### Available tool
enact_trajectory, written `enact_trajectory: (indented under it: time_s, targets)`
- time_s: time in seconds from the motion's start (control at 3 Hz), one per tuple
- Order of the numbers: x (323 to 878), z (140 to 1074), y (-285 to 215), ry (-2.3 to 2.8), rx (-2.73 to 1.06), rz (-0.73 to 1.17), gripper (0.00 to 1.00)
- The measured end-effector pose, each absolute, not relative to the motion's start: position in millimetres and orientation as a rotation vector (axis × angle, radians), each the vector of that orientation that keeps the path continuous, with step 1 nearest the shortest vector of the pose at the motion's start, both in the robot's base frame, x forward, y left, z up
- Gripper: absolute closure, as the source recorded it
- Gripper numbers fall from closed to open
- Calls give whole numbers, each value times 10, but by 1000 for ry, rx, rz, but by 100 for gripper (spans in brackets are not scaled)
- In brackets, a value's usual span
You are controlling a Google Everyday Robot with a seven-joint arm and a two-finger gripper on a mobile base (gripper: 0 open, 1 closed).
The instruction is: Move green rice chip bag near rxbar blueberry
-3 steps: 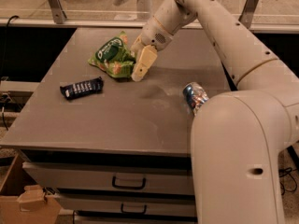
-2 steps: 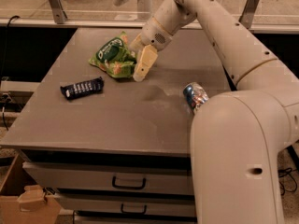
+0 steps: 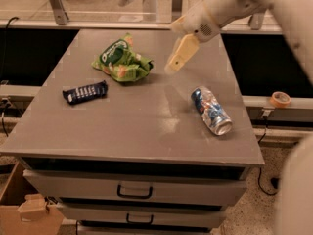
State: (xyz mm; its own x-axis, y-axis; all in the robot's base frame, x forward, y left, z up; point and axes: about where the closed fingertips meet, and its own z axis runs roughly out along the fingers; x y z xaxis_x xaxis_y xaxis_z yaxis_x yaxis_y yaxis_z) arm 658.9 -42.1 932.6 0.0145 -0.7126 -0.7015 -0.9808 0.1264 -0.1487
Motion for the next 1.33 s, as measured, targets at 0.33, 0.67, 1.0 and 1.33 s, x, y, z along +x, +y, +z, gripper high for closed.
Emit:
enact_trajectory:
  time_s: [0.33,0.67,1.0,1.33]
  targets:
    - [6430,9814,-1089,1692,-1462,385,0]
    - [6245,10379,-1830,1586,-1289,232,0]
    - [5971,10833,-2562,1509,-1132,100,0]
    - [5899,10840,-2712,1519,-1111,82,0]
